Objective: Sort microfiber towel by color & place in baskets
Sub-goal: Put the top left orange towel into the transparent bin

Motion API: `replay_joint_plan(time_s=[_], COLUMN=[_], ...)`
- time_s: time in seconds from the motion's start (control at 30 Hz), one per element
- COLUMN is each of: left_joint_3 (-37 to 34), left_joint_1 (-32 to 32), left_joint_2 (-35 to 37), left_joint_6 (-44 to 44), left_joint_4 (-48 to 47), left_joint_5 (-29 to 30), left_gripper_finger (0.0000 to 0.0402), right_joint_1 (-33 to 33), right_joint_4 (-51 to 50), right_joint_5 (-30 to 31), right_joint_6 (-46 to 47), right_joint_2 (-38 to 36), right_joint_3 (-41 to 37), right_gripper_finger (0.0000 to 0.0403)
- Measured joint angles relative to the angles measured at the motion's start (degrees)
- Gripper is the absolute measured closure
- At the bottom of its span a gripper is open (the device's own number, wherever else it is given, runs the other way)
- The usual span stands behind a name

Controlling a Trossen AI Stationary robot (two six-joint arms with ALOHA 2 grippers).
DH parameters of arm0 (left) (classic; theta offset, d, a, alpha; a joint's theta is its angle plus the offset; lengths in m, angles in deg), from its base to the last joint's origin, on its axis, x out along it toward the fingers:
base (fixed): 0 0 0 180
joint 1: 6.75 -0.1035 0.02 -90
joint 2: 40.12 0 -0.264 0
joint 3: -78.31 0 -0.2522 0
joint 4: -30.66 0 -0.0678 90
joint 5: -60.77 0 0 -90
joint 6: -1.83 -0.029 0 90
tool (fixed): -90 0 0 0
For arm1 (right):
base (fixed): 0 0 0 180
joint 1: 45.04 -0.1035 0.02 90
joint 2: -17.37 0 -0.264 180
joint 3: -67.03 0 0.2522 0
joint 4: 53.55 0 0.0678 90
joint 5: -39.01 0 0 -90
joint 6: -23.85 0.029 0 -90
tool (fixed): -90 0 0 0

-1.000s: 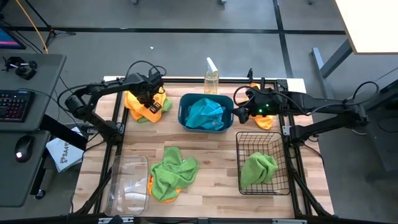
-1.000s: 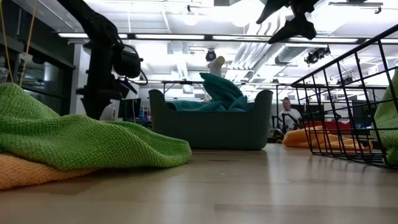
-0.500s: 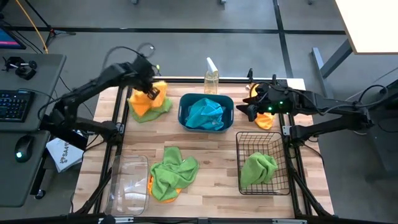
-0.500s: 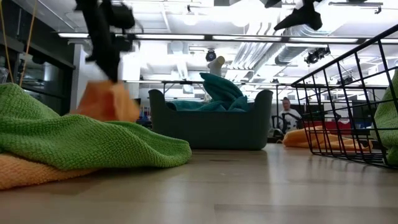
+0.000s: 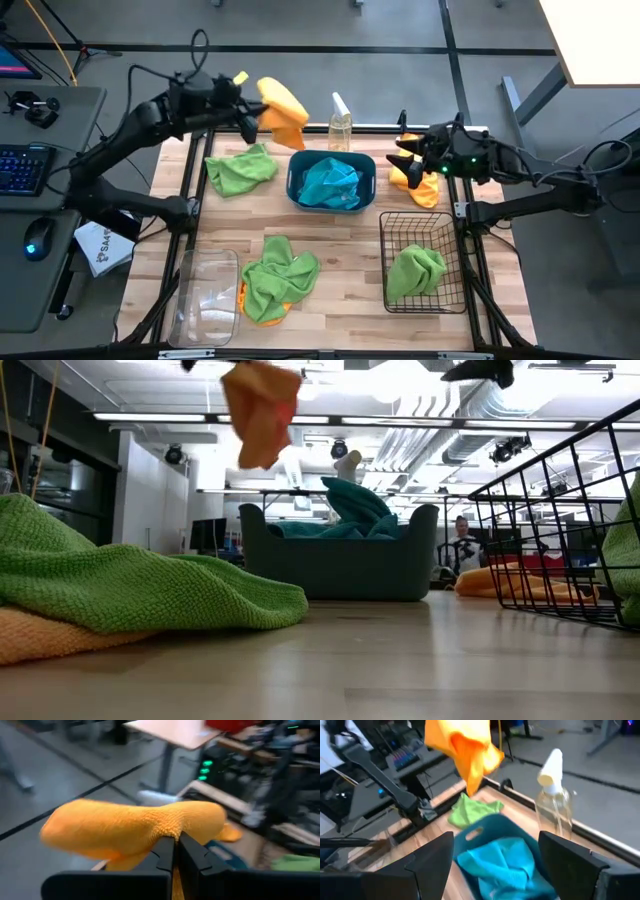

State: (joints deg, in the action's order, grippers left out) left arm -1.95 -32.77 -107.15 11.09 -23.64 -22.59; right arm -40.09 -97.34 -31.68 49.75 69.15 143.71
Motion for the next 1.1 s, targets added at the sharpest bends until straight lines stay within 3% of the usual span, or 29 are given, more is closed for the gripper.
replay_joint_plan(time_s=[0.23,0.5,0.63,0.87,1.1], left_joint_3=[0.0,0.0,0.0,-0.1,-0.1], left_joint_1=[12.8,25.2,32.3,44.9,56.9], left_joint_2=[-5.2,-10.9,-11.1,-10.9,-10.7], left_joint_6=[-0.9,-4.5,-5.0,-2.5,6.6], left_joint_4=[6.6,18.7,17.7,12.8,7.7], left_joint_5=[-2.0,-21.7,-26.2,-25.3,-10.3], left_gripper_finger=[0.0401,0.0401,0.0401,0.0401,0.0401], right_joint_1=[-0.1,-0.2,-0.2,-0.2,-0.2], right_joint_4=[3.9,3.7,3.2,1.6,1.5], right_joint_5=[-0.5,-0.1,0.1,0.1,-0.6], right_joint_6=[1.2,8.3,13.1,17.8,16.6], right_joint_2=[0.0,0.3,1.1,3.3,5.4], right_joint_3=[0.0,0.0,0.0,0.0,0.0], right_gripper_finger=[0.0114,0.0114,0.0114,0.0114,0.0114])
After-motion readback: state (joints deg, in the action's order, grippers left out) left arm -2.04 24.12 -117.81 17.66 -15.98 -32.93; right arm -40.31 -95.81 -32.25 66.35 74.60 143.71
